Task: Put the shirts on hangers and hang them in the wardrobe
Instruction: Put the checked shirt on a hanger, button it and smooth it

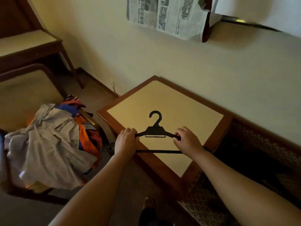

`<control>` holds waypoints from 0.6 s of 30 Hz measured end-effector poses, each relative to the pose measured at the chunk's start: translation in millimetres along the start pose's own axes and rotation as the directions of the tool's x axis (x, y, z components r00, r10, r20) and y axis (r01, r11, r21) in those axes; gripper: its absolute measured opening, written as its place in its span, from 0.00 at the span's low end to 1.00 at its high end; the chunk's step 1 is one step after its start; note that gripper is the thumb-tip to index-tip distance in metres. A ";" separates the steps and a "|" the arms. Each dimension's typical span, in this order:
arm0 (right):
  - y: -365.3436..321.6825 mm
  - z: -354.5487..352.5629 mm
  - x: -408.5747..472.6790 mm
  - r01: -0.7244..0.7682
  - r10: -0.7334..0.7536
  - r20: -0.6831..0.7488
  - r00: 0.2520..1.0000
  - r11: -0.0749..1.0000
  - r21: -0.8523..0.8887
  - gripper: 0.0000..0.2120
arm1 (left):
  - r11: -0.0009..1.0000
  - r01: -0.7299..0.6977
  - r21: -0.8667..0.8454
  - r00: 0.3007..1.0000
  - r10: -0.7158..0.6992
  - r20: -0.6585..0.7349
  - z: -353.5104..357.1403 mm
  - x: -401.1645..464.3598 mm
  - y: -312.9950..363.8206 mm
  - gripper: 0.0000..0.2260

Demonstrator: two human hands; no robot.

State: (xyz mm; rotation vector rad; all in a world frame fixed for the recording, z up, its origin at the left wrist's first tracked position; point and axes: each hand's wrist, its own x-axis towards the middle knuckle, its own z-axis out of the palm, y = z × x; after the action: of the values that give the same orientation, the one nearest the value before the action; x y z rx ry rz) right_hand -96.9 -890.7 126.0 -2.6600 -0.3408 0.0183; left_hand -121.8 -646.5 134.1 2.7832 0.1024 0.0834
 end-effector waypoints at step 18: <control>5.1 29.8 160.0 -0.507 0.510 -0.196 0.838 0.859 0.066 0.07 | 0.890 -0.449 -0.081 0.845 0.452 0.284 31.1 283.6 -10.7 0.07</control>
State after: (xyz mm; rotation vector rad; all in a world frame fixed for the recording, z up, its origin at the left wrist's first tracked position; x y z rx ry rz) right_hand 57.3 -843.3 104.0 -2.6291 0.4424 -0.0902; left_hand 162.1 -624.1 114.1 2.7111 -0.6309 -0.2180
